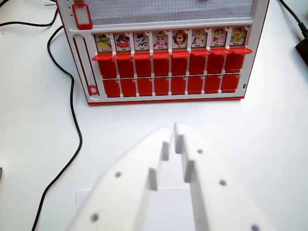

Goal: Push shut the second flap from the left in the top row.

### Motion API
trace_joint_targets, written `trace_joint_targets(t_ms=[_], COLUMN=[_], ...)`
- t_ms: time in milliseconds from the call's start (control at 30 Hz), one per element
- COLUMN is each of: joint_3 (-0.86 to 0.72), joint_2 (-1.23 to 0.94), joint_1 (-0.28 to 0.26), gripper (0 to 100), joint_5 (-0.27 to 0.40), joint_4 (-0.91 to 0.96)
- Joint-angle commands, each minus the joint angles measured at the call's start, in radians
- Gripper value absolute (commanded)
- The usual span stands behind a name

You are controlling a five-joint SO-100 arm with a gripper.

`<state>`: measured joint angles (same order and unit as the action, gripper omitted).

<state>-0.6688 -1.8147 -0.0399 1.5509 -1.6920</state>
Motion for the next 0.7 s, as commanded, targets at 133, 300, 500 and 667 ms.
trace_joint_targets(t_ms=[133,300,500,667], joint_3=[0.011,0.011,0.011,0.005], joint_2=[-0.057,-0.057,-0.055,-0.046], joint_1=[-0.011,-0.012,-0.012,-0.020], gripper=[0,0,0,0], joint_5=[0.006,0.005,0.003,-0.006], joint_4=[0.026,0.026,0.026,0.026])
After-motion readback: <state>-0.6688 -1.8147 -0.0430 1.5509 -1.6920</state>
